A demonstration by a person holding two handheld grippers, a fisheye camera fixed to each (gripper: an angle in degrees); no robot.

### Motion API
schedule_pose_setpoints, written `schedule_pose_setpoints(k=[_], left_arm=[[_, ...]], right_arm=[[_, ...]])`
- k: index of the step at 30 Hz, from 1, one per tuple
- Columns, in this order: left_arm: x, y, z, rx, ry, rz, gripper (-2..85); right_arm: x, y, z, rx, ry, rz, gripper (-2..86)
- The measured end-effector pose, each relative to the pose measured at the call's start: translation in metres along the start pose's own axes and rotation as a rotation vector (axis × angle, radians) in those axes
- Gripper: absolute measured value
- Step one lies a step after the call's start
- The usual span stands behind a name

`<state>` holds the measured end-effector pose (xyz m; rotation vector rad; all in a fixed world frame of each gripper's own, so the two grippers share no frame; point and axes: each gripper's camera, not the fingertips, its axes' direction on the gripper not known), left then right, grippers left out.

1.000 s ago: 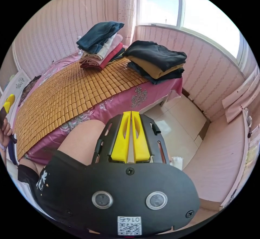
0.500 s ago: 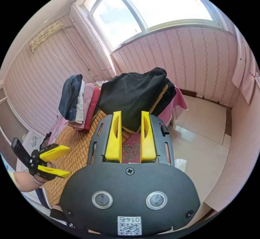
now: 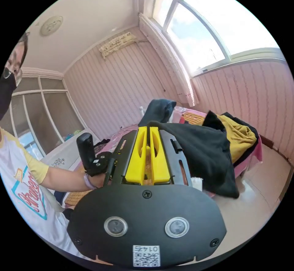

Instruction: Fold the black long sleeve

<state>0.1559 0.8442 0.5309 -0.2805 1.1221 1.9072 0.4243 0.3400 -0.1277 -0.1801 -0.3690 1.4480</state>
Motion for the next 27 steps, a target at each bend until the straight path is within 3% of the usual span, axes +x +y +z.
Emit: schedule_pose_setpoints(k=[5, 10, 14, 16, 19, 23, 27], left_arm=[[-0.003, 0.035, -0.075, 0.032, -0.124, -0.101, 13.1], [-0.008, 0.082, -0.191, 0.068, -0.378, -0.239, 6.3], [-0.011, 0.087, -0.265, 0.079, -0.565, -0.259, 5.7], [-0.006, 0.092, -0.297, 0.113, -0.646, -0.273, 5.8], [-0.004, 0.112, -0.306, 0.143, -0.625, -0.359, 6.3], [-0.011, 0.154, -0.287, 0.036, -0.483, -0.463, 5.3], [-0.019, 0.224, -0.29, -0.092, -0.444, -0.671, 4.2]], right_arm=[[-0.073, -0.001, 0.037, -0.085, -0.215, -0.072, 0.6], [-0.146, -0.006, 0.091, -0.15, -0.538, -0.116, 0.6], [-0.223, -0.033, 0.118, -0.111, -0.654, -0.306, 0.7], [-0.245, -0.044, 0.123, -0.094, -0.639, -0.362, 0.7], [-0.26, -0.045, 0.136, -0.138, -0.55, -0.461, 0.8], [-0.24, -0.008, 0.184, -0.42, -0.286, -0.513, 0.8], [-0.179, 0.048, 0.225, -0.662, 0.008, -0.191, 0.7]])
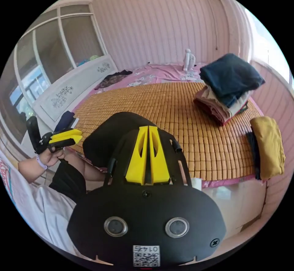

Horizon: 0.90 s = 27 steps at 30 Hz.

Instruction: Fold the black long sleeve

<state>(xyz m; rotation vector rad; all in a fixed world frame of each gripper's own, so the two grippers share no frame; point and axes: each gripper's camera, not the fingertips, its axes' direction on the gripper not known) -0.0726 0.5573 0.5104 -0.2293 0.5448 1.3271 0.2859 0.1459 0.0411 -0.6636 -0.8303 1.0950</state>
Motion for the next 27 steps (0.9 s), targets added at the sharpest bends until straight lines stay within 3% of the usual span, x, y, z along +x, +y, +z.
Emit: schedule_pose_setpoints(k=[5, 14, 21, 27], left_arm=[[-0.064, 0.04, 0.002, -0.126, 0.0, -0.258, 5.6], [-0.102, 0.034, 0.068, -0.345, -0.029, -0.327, 10.8], [-0.11, 0.027, 0.065, -0.326, -0.135, -0.271, 10.0], [-0.127, 0.029, 0.032, -0.212, -0.048, -0.311, 11.3]], right_arm=[[0.004, 0.006, 0.027, -0.041, -0.147, 0.138, 2.2], [-0.1, -0.076, 0.134, -0.311, -0.172, -0.18, 6.3], [-0.176, -0.147, 0.221, -0.404, -0.064, -0.425, 9.0], [-0.2, -0.19, 0.289, -0.38, 0.064, -0.39, 10.2]])
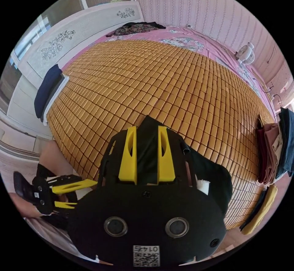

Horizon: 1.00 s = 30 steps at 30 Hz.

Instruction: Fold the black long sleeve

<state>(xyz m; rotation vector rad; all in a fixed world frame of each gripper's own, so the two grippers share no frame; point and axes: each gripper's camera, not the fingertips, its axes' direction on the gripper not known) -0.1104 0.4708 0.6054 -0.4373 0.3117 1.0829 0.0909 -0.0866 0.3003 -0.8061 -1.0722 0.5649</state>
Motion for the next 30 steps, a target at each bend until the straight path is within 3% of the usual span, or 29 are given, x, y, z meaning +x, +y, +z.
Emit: schedule_pose_setpoints(k=[3, 8, 12, 20, 24, 26, 30], left_arm=[[-0.015, 0.003, 0.0, -0.031, 0.032, -0.072, 13.4], [-0.022, -0.003, 0.001, -0.043, 0.037, -0.021, 14.2], [-0.015, -0.014, -0.001, -0.075, 0.046, 0.072, 15.6], [0.001, -0.016, -0.022, -0.046, -0.016, 0.169, 15.5], [0.005, -0.026, -0.027, -0.105, -0.093, 0.213, 8.7], [0.004, -0.035, -0.036, -0.1, -0.142, 0.217, 0.9], [-0.012, -0.055, -0.067, 0.045, -0.061, 0.159, -0.7]], right_arm=[[0.005, -0.016, 0.034, -0.155, 0.05, -0.045, 8.1], [0.014, -0.012, 0.023, -0.177, 0.009, -0.191, 2.9], [0.057, 0.013, -0.066, 0.104, -0.28, -0.142, 1.9], [0.126, 0.1, -0.248, 0.567, -0.34, -0.151, 1.5], [0.17, 0.139, -0.31, 0.829, -0.453, -0.096, 1.5], [0.181, 0.152, -0.327, 0.896, -0.431, -0.104, 1.5], [0.194, 0.176, -0.345, 0.924, -0.456, -0.156, 1.5]])
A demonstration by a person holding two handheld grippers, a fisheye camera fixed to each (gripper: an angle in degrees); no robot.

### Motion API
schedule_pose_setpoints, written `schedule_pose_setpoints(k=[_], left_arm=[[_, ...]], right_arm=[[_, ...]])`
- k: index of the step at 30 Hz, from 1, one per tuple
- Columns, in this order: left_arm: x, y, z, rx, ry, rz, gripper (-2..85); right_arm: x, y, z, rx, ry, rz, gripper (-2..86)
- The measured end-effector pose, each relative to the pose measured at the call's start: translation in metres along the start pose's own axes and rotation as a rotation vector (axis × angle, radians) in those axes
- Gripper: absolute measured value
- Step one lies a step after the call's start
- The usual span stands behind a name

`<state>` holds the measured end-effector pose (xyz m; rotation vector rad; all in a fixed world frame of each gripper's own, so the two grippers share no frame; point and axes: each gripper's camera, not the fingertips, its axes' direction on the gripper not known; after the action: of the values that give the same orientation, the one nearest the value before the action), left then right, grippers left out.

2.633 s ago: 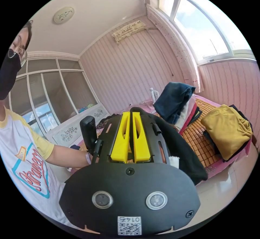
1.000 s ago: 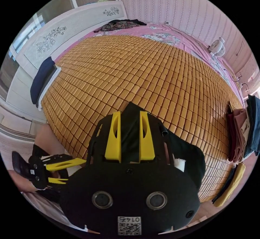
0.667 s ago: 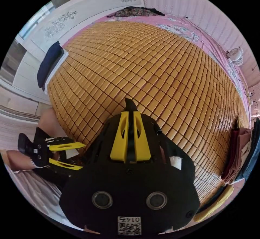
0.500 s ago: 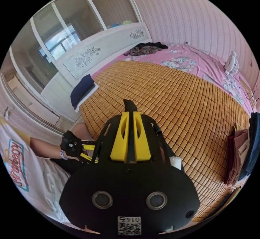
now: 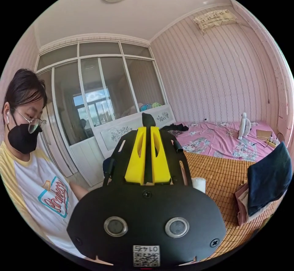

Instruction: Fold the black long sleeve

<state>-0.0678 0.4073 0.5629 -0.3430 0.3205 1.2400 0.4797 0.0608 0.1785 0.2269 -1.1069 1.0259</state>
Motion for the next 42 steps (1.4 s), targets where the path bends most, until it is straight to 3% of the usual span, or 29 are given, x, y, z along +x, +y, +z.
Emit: schedule_pose_setpoints(k=[7, 11, 13, 15, 18, 29, 35, 38, 42], left_arm=[[-0.017, 0.004, -0.007, 0.012, 0.207, -0.044, -0.2], [-0.019, 0.014, -0.001, 0.011, 0.189, -0.049, 4.1], [-0.02, 0.013, 0.008, -0.016, 0.228, -0.04, 8.0], [-0.019, 0.009, 0.014, -0.054, 0.233, -0.033, 9.7], [-0.015, 0.002, 0.013, -0.045, 0.188, 0.008, 10.6], [0.006, -0.019, 0.029, -0.127, 0.127, 0.103, 10.9], [0.018, -0.031, 0.034, -0.161, 0.072, 0.151, 2.4], [0.014, -0.035, 0.015, -0.094, 0.068, 0.137, -0.5], [-0.013, -0.031, -0.031, 0.046, 0.208, -0.009, -0.9]], right_arm=[[-0.001, 0.072, -0.058, -0.142, 0.043, -0.035, 1.7], [0.05, 0.199, -0.119, -0.271, 0.384, 0.43, 1.8], [0.064, 0.256, -0.147, -0.257, 0.413, 0.663, 1.8], [0.065, 0.313, -0.177, -0.124, 0.432, 0.879, 1.8], [0.063, 0.354, -0.191, -0.066, 0.496, 0.97, 1.9], [0.076, 0.405, -0.203, -0.089, 0.503, 1.054, 2.0], [0.078, 0.414, -0.207, -0.085, 0.489, 1.038, 2.2], [0.075, 0.411, -0.209, -0.099, 0.499, 0.98, 2.3], [0.066, 0.418, -0.218, -0.171, 0.544, 0.95, 3.0]])
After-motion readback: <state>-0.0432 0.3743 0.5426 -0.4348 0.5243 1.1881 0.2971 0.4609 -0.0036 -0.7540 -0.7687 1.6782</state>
